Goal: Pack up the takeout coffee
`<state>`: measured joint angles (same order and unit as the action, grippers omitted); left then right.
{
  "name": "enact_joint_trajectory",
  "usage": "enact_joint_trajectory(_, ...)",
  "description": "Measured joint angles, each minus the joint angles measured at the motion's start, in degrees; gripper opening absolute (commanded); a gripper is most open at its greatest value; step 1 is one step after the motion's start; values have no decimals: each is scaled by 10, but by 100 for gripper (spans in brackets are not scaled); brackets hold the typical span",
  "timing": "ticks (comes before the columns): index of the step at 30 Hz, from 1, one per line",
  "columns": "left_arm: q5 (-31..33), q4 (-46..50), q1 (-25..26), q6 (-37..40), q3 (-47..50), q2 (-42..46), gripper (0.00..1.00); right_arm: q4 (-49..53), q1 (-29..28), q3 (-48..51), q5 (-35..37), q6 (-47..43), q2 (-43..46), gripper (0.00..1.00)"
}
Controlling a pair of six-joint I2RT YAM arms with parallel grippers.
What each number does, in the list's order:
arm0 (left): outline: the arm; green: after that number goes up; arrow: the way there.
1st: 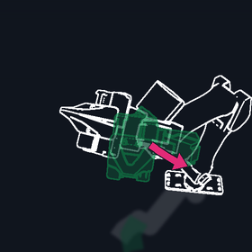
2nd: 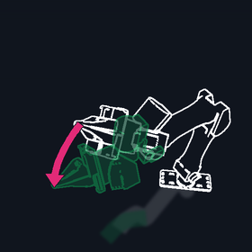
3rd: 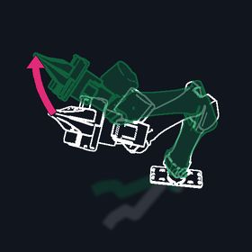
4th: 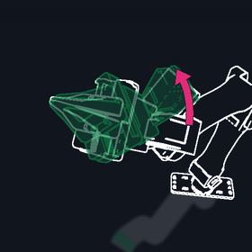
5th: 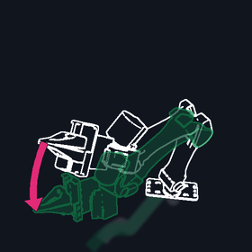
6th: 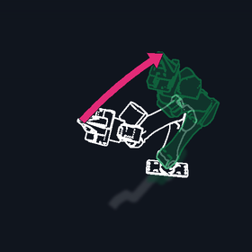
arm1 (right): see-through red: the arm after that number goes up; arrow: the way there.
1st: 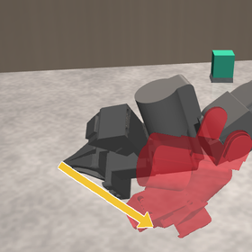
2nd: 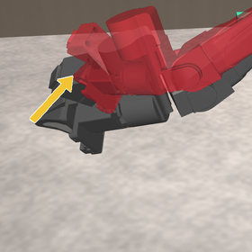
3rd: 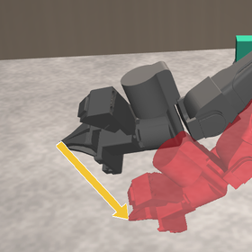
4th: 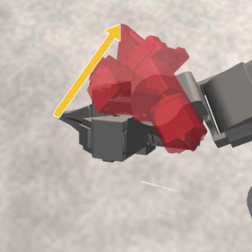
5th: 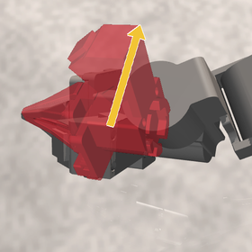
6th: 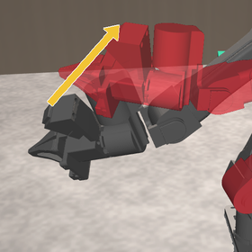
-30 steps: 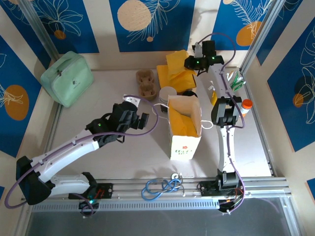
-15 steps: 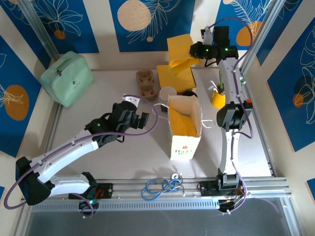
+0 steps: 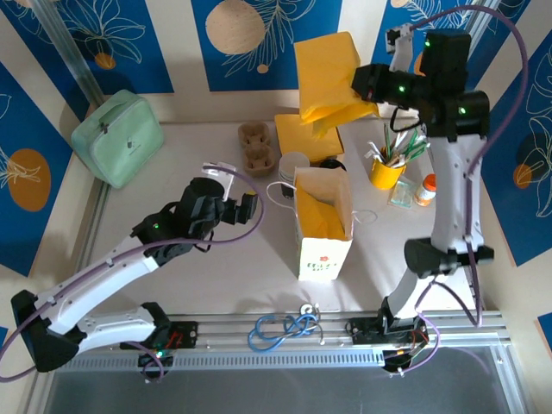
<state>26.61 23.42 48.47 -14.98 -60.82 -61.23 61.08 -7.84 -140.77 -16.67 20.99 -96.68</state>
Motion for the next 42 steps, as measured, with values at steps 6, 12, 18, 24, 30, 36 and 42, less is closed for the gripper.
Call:
enact_joint_trajectory(6, -11, -9, 0, 0, 13, 23, 99, 37, -85, 111, 43, 25, 131, 5)
enact_joint_trajectory(12, -26, -16, 0, 0, 31, 33, 99, 81, -174, 213, 148, 55, 222, 5)
enact_joint_trajectory(18, -37, -17, 0, -1, 49, 41, 99, 139, -240, 243, 274, 65, 251, 5)
enact_joint_trajectory(24, -41, -18, 0, -11, 65, 61, 99, 170, -298, 268, 368, 66, 243, 5)
enact_joint_trajectory(30, -40, -17, 0, -13, 81, 84, 99, 170, -348, 301, 422, 65, 224, 5)
enact_joint_trajectory(36, -39, -18, 0, -15, 85, 94, 99, 170, -360, 334, 459, 65, 193, 5)
enact_joint_trajectory(42, -38, -17, 0, -17, 94, 98, 99, 168, -360, 349, 472, 65, 181, 5)
